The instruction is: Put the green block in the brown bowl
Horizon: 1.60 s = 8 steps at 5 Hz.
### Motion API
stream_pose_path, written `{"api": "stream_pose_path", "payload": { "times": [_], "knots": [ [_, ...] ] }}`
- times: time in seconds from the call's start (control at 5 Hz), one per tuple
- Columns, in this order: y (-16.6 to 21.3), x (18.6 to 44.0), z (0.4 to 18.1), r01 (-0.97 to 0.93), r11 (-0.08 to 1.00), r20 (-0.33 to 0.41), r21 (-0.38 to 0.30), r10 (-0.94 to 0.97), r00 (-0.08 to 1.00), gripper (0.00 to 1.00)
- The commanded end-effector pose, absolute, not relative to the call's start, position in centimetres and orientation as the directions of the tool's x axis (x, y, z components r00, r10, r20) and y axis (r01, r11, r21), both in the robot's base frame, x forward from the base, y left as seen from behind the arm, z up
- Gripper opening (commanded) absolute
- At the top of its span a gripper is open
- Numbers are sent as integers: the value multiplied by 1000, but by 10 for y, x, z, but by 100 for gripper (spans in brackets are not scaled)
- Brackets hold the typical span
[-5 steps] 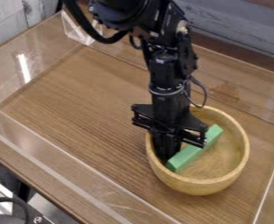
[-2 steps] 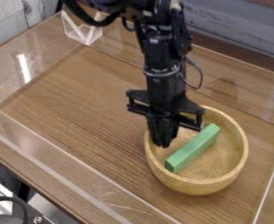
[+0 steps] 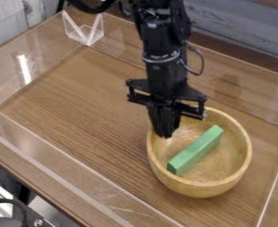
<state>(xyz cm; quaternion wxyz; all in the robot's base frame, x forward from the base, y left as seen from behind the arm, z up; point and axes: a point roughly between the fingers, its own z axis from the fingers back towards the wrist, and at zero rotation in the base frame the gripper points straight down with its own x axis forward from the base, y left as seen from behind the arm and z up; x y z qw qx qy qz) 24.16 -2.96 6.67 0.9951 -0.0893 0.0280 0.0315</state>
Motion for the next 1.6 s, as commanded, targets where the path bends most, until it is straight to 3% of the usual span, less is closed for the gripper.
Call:
{"api": "stream_pose_path", "payload": {
  "times": [0.0,1.0,1.4],
  "knots": [
    [-26,254,87,-49,981,24,-188,55,998,0],
    [-23,263,112,-27,978,96,-208,48,994,0],
    [-22,264,113,-20,977,123,-213,47,991,0]
  ]
}}
